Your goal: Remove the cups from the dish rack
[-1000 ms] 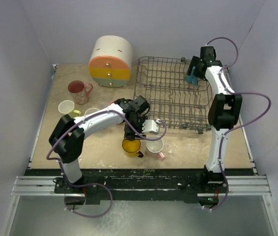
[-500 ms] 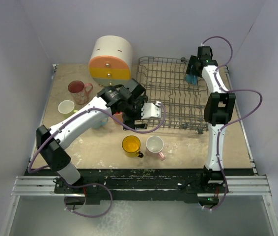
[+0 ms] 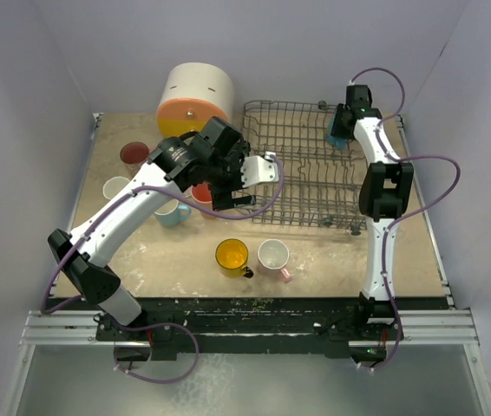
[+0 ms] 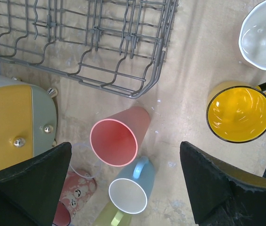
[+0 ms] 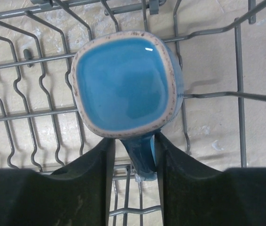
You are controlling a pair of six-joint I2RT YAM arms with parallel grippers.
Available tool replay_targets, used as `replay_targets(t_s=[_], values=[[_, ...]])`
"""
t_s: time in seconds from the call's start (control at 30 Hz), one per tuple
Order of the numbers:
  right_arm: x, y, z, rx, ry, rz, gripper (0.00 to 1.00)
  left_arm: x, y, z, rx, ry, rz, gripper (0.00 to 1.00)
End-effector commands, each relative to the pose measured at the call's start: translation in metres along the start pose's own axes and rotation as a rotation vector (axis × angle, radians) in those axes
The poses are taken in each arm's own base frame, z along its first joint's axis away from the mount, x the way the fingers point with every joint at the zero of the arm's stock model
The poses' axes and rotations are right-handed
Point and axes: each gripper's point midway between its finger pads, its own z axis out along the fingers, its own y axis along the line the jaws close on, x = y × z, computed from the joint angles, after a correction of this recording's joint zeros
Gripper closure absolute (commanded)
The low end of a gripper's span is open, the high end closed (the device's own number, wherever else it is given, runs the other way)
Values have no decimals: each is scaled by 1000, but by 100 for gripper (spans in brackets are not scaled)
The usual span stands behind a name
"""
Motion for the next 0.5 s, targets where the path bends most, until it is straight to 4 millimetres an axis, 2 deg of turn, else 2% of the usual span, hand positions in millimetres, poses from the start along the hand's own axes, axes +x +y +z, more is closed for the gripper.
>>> replay_targets(t_s=[0.0,0.1,0.23,0.37,0.47], values=[[-7,1,1,5,-36,-18,65,-5,8,-15,-51,-27,-20,1],[-11,1,-3,6,-46,-20,75,-5,7,-19,-58,-33,-31,1],[-33,10,-22,-21,-100,-20,92,-2,7,-19,-68,-26,-41,1],[-63,24,-54,-51,-180,-32,100,1,7,-21,-77,-24,-49,1],[-86,37,-81,-75,-252,-52,100,5,9,-23,-92,-24,-53,1]])
